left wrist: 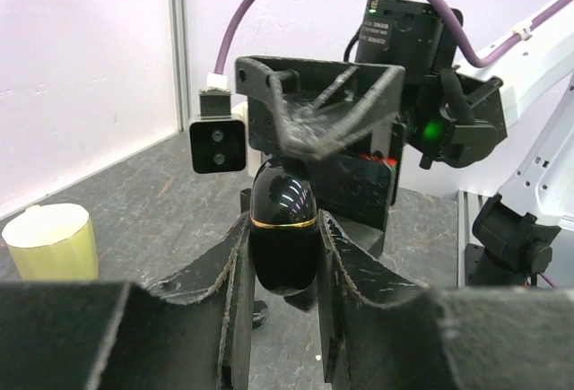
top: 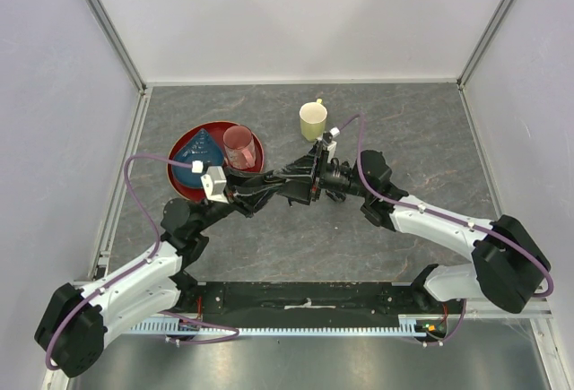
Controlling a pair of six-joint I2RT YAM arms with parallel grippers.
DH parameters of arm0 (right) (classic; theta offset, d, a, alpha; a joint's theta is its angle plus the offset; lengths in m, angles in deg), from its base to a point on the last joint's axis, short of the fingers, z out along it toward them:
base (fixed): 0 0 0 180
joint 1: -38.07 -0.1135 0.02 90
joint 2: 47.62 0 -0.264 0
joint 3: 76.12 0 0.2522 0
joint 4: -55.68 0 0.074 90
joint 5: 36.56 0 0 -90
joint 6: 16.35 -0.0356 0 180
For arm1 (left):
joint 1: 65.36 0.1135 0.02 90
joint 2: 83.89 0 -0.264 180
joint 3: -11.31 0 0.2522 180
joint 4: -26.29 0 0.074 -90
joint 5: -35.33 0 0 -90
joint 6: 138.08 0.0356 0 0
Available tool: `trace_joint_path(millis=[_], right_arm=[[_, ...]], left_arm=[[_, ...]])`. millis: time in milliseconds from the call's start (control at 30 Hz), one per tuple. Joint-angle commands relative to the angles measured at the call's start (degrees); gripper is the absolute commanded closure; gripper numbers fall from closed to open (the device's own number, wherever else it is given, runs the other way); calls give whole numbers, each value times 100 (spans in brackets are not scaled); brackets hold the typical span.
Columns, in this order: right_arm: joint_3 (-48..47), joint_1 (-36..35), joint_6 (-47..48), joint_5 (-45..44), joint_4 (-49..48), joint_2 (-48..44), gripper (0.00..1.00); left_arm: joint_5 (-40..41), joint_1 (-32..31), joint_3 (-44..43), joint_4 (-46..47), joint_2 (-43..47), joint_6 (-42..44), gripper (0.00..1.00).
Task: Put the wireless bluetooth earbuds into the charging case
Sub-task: Pick up the charging case at the center of the board, then open the charging case.
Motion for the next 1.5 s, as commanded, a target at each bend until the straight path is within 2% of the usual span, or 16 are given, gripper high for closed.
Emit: trace_joint_path(millis=[0, 33, 167, 400, 700, 867, 1067, 1233, 1467], right_arm=[[148, -70, 352, -246, 247, -294, 25], [140, -35, 431, -308, 300, -330, 19], [-53, 71, 1273, -518, 1046, -584, 12], [-545, 159, 2960, -1388, 3048, -1260, 9], [-783, 202, 4087, -2074, 3797, -1763, 8], [-1354, 203, 5185, -1917, 4561, -1579, 8], [-1873, 185, 6126, -1391, 5116, -1332, 8], [-2101, 27, 6487, -1231, 5231, -1253, 8], [-2198, -131, 6576, -1187, 5170, -1156, 7]], left_arm=[[307, -20, 64, 316, 77, -121, 98], [342, -20, 82, 316, 103, -130, 98], [544, -11, 178, 255, 217, -279, 98], [729, -20, 354, 386, 305, -411, 98], [791, -20, 635, 967, 489, -271, 98], [782, -20, 662, 949, 569, -323, 98], [598, -20, 785, 1563, 350, -446, 98], [501, -20, 873, 2493, -151, -736, 98], [97, -20, 662, 3005, -793, -973, 98]])
